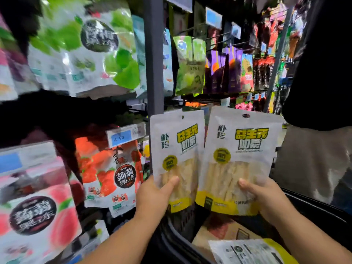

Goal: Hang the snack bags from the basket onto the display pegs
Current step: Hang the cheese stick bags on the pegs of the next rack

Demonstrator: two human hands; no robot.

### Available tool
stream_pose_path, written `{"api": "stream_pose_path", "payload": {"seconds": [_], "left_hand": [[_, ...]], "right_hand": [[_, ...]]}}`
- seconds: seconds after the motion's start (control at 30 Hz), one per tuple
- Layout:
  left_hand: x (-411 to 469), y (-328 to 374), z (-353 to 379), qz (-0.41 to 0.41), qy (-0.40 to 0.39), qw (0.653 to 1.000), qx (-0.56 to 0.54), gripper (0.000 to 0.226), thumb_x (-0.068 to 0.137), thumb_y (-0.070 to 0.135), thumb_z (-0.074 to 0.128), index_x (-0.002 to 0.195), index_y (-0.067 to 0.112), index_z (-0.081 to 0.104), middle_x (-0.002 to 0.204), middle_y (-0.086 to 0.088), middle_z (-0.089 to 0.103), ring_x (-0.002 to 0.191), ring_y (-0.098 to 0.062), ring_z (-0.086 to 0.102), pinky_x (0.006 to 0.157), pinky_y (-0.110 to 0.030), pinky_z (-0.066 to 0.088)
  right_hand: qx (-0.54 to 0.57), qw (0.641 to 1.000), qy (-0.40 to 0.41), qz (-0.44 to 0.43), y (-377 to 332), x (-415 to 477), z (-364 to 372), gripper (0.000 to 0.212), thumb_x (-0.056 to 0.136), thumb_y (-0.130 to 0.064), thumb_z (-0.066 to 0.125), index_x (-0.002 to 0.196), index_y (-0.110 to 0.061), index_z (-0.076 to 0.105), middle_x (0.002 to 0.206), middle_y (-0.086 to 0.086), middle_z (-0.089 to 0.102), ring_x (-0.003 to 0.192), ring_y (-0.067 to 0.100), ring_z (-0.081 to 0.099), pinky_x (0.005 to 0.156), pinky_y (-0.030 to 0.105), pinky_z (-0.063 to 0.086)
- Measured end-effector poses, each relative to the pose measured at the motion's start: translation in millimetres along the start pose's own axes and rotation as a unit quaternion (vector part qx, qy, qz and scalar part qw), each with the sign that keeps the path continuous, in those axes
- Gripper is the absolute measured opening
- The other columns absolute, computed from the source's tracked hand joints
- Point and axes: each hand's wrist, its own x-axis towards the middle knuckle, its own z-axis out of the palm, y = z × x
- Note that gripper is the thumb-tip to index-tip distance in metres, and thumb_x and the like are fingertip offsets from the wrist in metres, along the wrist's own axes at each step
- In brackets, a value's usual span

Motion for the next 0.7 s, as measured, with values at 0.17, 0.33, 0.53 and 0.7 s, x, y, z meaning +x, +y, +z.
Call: {"api": "stream_pose_path", "payload": {"seconds": [0.17,0.33,0.53,0.7], "left_hand": [[-6.0,13.5,-53.8,0.021,0.019,1.0,-0.005,0.017,0.083,0.031,0.076,0.071,0.031,0.063,0.067,0.016,0.061,0.071,-0.008,0.058,0.056,-0.003,0.036],[-22.6,10.6,-122.5,0.024,0.072,0.997,-0.017,0.014,0.08,0.028,0.08,0.078,0.03,0.065,0.076,0.017,0.067,0.068,0.008,0.061,0.059,-0.002,0.04],[-69.3,8.0,-220.8,0.002,0.149,0.989,-0.009,0.055,0.055,0.06,0.078,0.086,0.015,0.072,0.074,-0.001,0.073,0.073,-0.011,0.069,0.066,-0.024,0.051],[-128.0,-0.7,-304.6,-0.04,0.255,0.966,-0.002,0.016,0.073,0.031,0.083,0.078,0.025,0.07,0.068,0.01,0.073,0.071,-0.008,0.069,0.059,-0.017,0.049]], "right_hand": [[-0.016,0.997,-0.06,-0.044,-28.7,2.0,61.7,0.01,0.08,0.003,0.068,0.078,-0.007,0.067,0.064,0.002,0.073,0.058,0.009,0.07,0.051,0.018,0.051],[-0.036,0.985,-0.154,-0.07,-43.9,-6.9,137.3,0.009,0.079,-0.008,0.071,0.076,-0.016,0.069,0.068,-0.004,0.073,0.067,0.007,0.071,0.063,0.018,0.051],[-0.02,0.958,-0.279,-0.064,-54.0,-46.7,241.9,0.044,0.059,-0.037,0.088,0.095,-0.014,0.078,0.096,0.007,0.077,0.092,0.024,0.074,0.082,0.037,0.056],[-0.007,0.912,-0.403,-0.075,-55.1,-97.1,324.3,0.037,0.06,-0.046,0.08,0.091,-0.025,0.079,0.088,0.002,0.078,0.082,0.015,0.073,0.077,0.03,0.056]]}}
